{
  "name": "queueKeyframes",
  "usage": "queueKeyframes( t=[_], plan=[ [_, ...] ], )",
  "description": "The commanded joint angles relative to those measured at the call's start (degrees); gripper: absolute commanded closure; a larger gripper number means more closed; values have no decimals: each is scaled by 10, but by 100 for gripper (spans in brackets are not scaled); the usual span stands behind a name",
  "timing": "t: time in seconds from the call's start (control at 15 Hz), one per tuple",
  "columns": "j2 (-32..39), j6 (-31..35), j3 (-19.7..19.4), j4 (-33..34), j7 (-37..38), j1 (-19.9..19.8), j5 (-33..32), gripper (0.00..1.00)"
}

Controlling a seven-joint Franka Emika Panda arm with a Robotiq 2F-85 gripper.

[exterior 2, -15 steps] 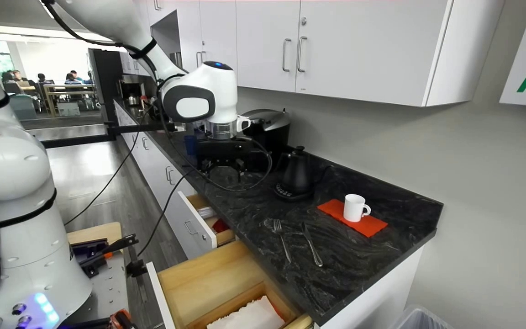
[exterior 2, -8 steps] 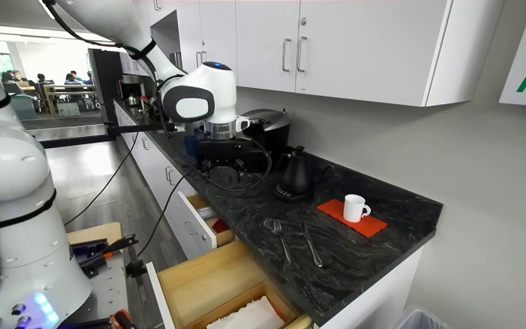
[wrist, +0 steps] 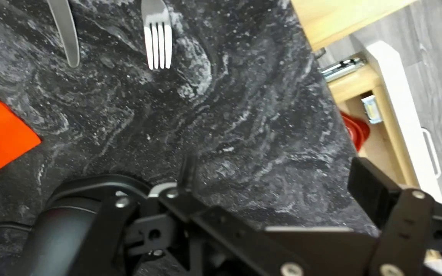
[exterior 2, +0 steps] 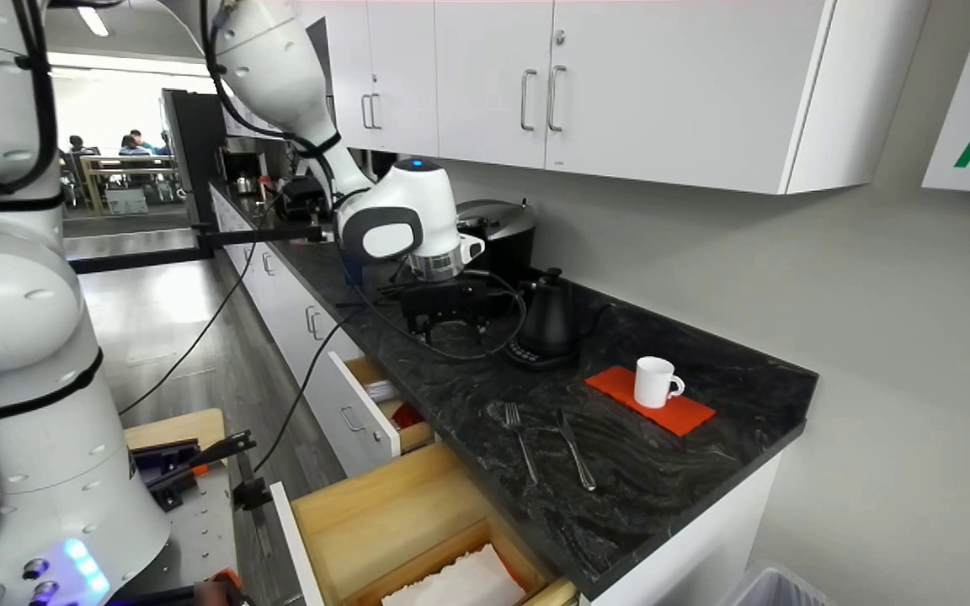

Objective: Pick the fork and knife on the counter and put them in the drawer

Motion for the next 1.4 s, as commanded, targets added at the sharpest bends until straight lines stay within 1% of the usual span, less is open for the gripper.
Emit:
queueKeyframes(
  t=[0.0,0.13,0.27,0.33,0.4,0.47,0.6,0.67,0.8,0.87,0.93,1.07,1.2,1.33],
  plan=[
    [120,46,14,88,99,-54,-108,0],
    [164,34,-20,136,187,-43,-198,0],
    [206,17,-31,190,250,-48,-255,0],
    [224,17,-36,207,281,-46,-278,0],
    [237,6,-45,231,316,-34,-302,0],
    [257,1,-41,251,341,-36,-317,0],
    [270,-22,-25,276,366,-55,-345,0],
    [276,-38,-26,287,384,-51,-358,0],
    [279,-74,-14,300,398,-62,-372,0],
    [278,-94,-2,306,397,-70,-374,0],
    [270,-126,17,309,387,-82,-370,0],
    [266,-166,52,319,361,-107,-357,0],
    [267,-193,66,331,361,-116,-357,0],
    [272,-219,69,345,364,-119,-361,0]
  ],
)
